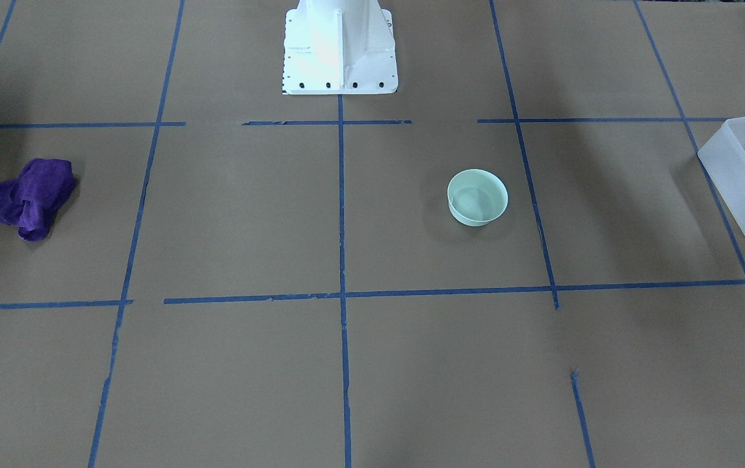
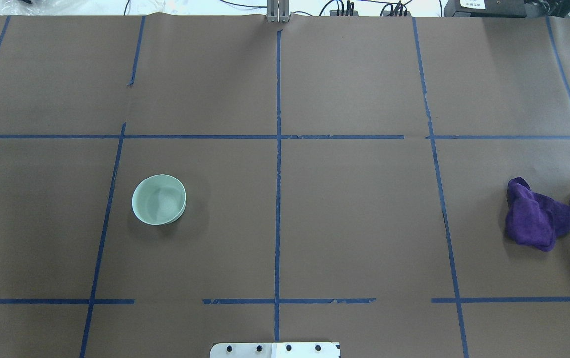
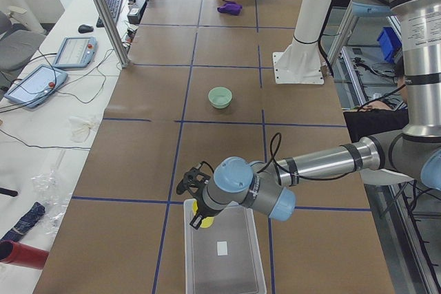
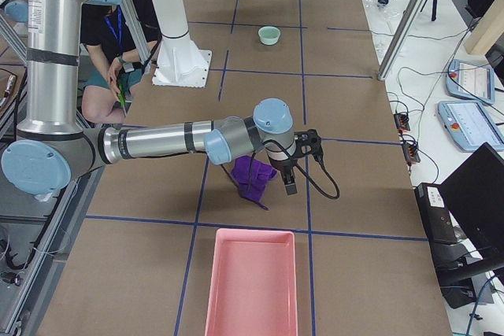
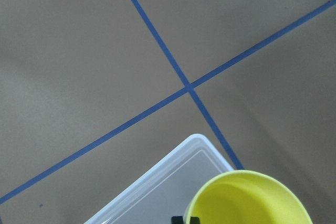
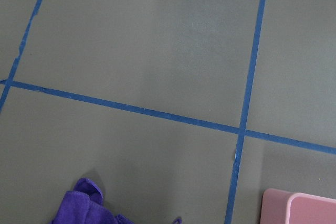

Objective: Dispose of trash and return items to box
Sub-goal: 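Carry the yellow cup with the left gripper into the clear box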

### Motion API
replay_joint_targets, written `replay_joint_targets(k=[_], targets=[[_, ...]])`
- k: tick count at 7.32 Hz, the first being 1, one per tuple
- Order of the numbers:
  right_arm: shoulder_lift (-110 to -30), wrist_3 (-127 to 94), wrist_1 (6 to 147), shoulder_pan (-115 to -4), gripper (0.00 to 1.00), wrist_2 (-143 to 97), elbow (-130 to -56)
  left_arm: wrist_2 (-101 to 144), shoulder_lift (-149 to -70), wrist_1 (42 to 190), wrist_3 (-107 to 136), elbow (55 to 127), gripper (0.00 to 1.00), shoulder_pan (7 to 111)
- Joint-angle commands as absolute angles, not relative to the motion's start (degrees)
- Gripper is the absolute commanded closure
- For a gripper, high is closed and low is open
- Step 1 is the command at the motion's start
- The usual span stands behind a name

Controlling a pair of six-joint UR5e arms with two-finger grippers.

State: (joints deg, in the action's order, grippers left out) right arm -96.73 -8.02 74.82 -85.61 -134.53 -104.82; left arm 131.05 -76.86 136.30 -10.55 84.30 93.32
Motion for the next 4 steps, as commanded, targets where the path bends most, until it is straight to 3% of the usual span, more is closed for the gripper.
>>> replay_joint_targets(k=[1, 4], targets=[[-97.7, -8.3, 72.3, -85.6, 0.0, -134.5, -104.7, 134.1, -75.2, 147.5, -3.6, 79.1, 1.0, 91.0], [-97.8, -8.4, 71.9, -85.7, 0.0, -134.5, -104.7, 136.3, -75.1, 147.9, -1.5, 79.0, 1.0, 85.4]])
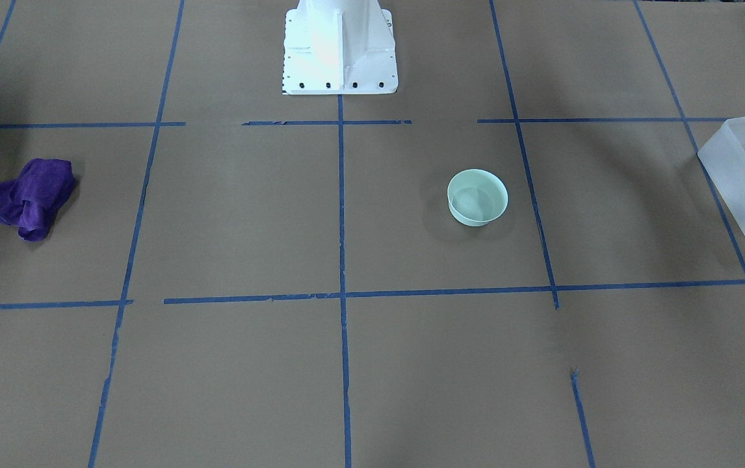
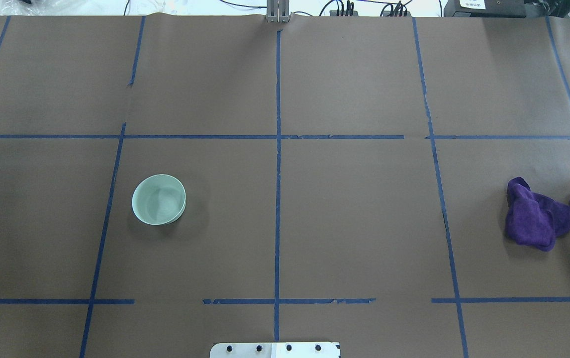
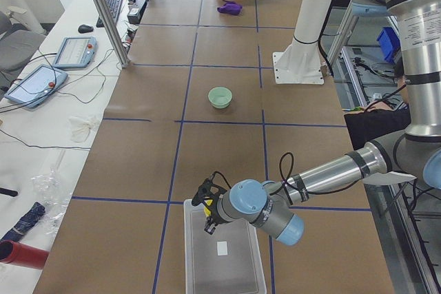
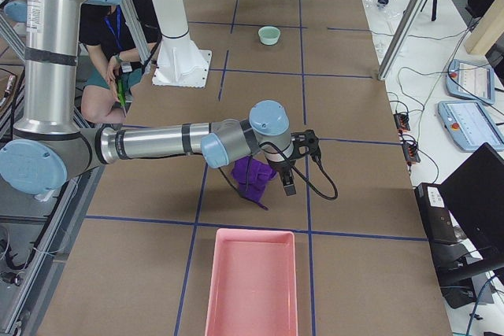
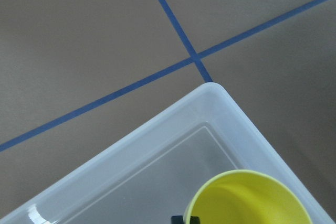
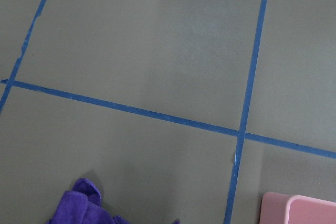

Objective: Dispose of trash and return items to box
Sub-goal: 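Carry the yellow cup with the left gripper into the clear box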

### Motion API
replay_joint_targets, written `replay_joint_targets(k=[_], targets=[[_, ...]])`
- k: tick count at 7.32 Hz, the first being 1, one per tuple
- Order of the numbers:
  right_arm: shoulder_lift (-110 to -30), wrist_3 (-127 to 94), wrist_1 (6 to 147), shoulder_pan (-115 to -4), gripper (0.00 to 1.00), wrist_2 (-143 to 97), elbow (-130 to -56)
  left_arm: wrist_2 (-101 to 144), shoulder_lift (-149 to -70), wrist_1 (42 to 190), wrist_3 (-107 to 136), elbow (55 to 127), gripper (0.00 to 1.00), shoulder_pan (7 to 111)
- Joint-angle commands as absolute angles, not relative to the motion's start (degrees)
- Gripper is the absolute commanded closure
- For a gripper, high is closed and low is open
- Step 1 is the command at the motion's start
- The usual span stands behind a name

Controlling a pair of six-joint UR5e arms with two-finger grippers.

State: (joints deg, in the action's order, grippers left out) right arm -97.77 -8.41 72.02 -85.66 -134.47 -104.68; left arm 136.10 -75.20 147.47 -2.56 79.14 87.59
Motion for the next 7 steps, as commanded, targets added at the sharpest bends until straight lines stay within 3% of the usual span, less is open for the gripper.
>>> replay_joint_targets(k=[1, 3, 5, 7], targets=[[-97.8, -8.5, 71.9, -85.7, 0.0, -134.5, -104.7, 136.2, -75.1, 148.0, -1.8, 78.8, 0.73, 84.9], [-97.8, -8.5, 72.0, -85.7, 0.0, -134.5, -104.7, 136.0, -74.5, 150.9, -2.2, 78.7, 0.0, 84.2], [-97.5, -8.7, 71.8, -85.6, 0.0, -134.4, -104.8, 136.0, -75.0, 146.4, -1.4, 85.6, 0.0, 84.3], [-97.2, -11.2, 70.9, -85.5, 0.0, -134.7, -105.7, 135.6, -76.1, 125.6, -1.4, 101.4, 0.0, 84.2]])
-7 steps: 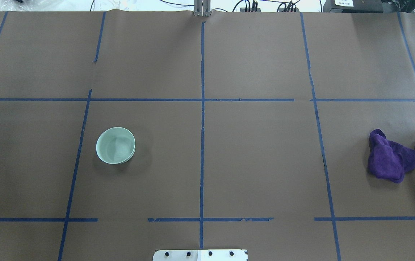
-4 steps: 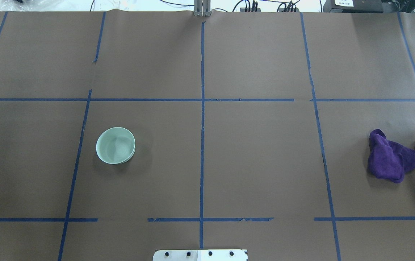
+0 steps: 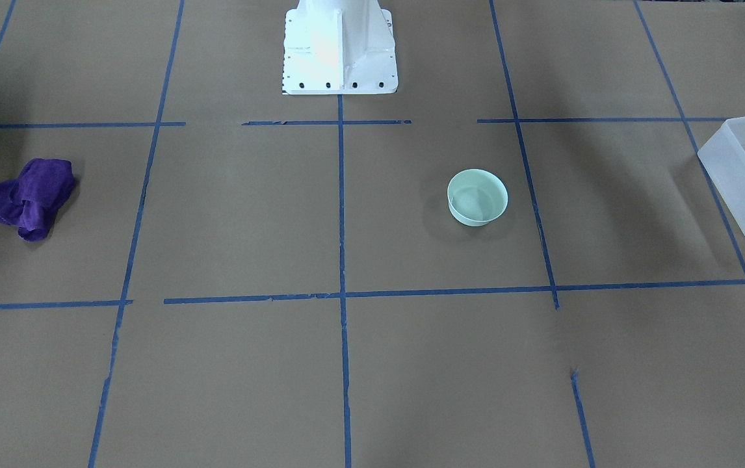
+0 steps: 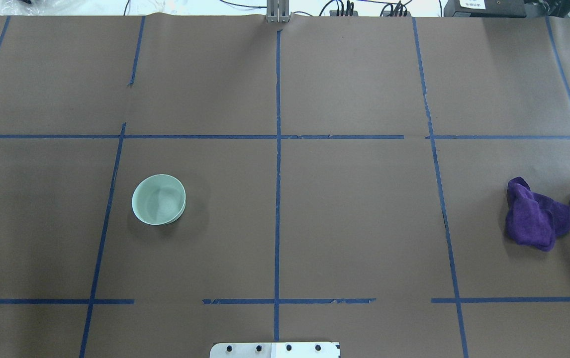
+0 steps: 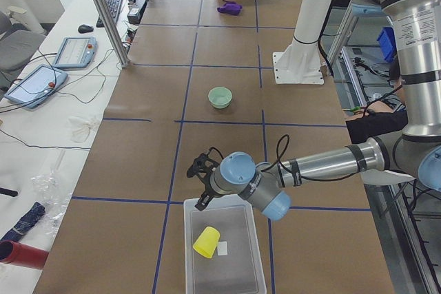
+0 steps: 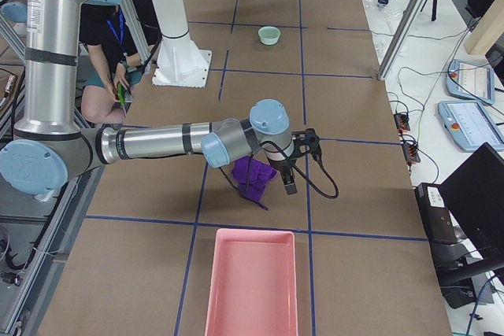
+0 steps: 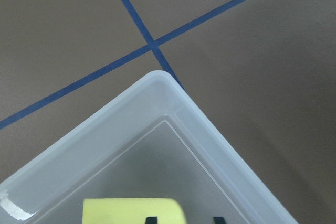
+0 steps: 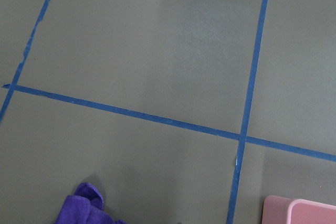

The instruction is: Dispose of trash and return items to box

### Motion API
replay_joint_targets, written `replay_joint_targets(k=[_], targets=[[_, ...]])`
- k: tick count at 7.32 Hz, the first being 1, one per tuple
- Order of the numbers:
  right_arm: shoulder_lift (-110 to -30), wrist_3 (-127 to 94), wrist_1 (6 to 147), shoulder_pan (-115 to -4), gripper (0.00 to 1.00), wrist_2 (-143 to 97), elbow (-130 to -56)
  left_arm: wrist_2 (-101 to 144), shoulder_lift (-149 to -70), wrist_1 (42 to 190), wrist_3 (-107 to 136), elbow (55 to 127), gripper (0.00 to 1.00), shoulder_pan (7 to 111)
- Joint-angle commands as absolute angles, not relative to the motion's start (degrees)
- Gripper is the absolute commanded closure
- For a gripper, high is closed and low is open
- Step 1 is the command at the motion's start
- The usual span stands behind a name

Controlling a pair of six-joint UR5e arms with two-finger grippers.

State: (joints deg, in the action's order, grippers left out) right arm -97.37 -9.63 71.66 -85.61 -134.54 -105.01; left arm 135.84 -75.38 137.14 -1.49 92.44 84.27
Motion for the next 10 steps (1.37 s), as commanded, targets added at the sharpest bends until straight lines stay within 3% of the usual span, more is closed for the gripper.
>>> replay_joint_targets(k=[1, 4, 8, 9, 10], targets=[[-97.9, -11.9, 66.0, -83.3, 0.0, -134.3, -106.3, 132.1, -77.8, 122.0, -1.1, 103.8, 0.0, 84.3], [-98.5, -30.3, 51.5, -65.2, 0.0, -121.2, -106.4, 130.6, -79.1, 122.1, 1.1, 104.3, 0.0, 84.2], [-103.8, -49.5, 49.1, -43.2, 0.04, -101.2, -106.5, 130.6, -79.5, 122.2, 1.1, 105.0, 0.0, 84.3], [-106.1, -48.8, 49.1, -40.8, 0.3, -100.6, -106.5, 130.6, -79.5, 122.2, 1.1, 105.0, 0.0, 84.3], [-107.4, -48.4, 49.1, -39.0, 0.39, -98.5, -106.5, 130.6, -79.5, 122.2, 1.1, 105.0, 0.0, 84.3]])
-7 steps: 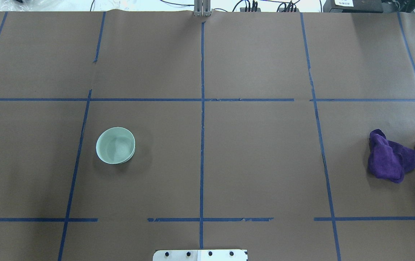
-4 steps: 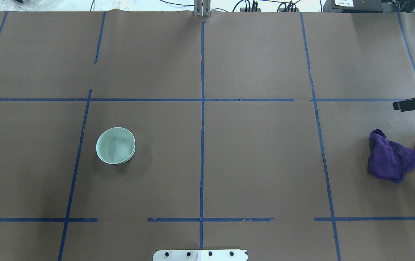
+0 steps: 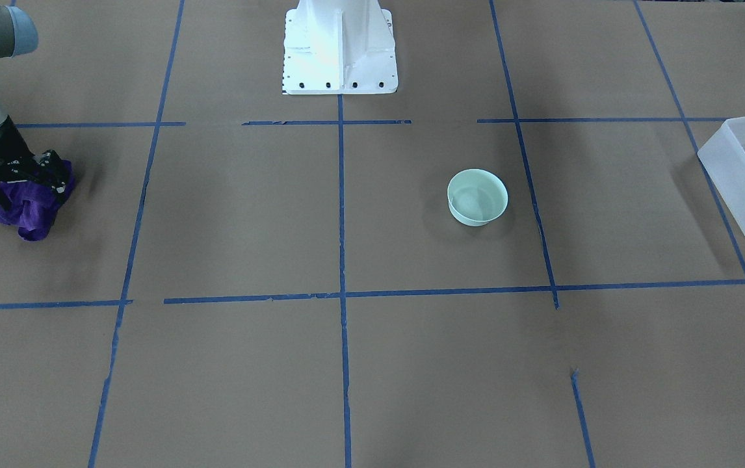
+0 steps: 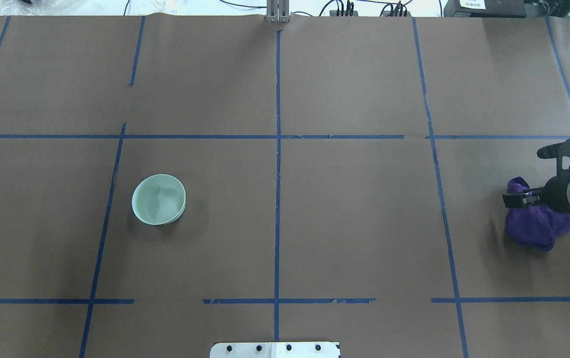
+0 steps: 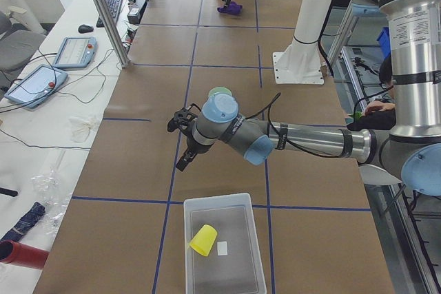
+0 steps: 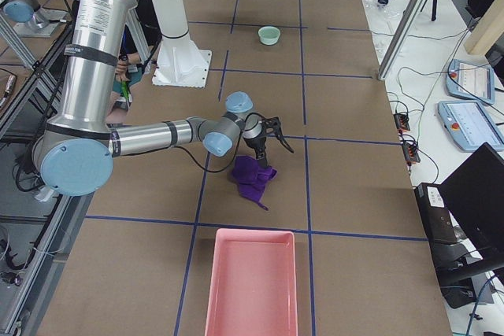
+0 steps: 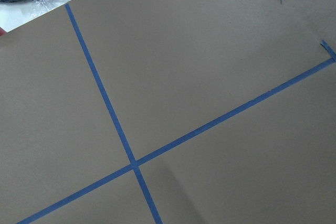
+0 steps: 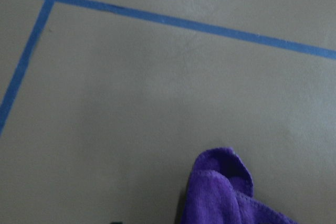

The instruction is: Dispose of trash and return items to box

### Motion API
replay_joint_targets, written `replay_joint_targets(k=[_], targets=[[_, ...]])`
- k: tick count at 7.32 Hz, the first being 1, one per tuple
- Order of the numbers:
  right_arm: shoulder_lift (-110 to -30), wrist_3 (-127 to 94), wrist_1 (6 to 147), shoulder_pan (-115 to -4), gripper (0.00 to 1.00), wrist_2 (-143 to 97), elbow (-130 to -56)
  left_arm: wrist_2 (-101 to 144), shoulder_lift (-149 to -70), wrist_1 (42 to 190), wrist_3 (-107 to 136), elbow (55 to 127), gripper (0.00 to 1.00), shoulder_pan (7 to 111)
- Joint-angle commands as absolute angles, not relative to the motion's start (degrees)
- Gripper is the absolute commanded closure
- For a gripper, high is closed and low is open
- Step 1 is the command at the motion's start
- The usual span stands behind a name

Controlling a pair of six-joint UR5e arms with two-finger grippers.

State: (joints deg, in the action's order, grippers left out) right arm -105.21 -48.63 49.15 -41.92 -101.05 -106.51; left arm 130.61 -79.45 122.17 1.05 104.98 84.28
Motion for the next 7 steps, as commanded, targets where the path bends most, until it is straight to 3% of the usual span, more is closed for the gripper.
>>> replay_joint_targets(k=[1, 2, 4, 7], targets=[[-108.3, -47.8, 49.1, -38.2, 0.81, -98.0, -106.5, 130.6, -79.5, 122.2, 1.1, 105.0, 0.0, 84.3], [-108.3, -46.2, 49.2, -38.3, 1.0, -98.0, -106.9, 130.6, -79.5, 122.2, 1.1, 105.0, 0.0, 84.3], [-108.4, -39.1, 53.5, -44.3, 1.0, -102.3, -110.6, 130.7, -79.5, 122.2, 1.1, 105.0, 0.0, 84.2], [-107.8, -10.4, 69.0, -70.7, 1.0, -120.3, -116.5, 130.9, -79.5, 122.2, 1.1, 105.1, 0.0, 84.2]])
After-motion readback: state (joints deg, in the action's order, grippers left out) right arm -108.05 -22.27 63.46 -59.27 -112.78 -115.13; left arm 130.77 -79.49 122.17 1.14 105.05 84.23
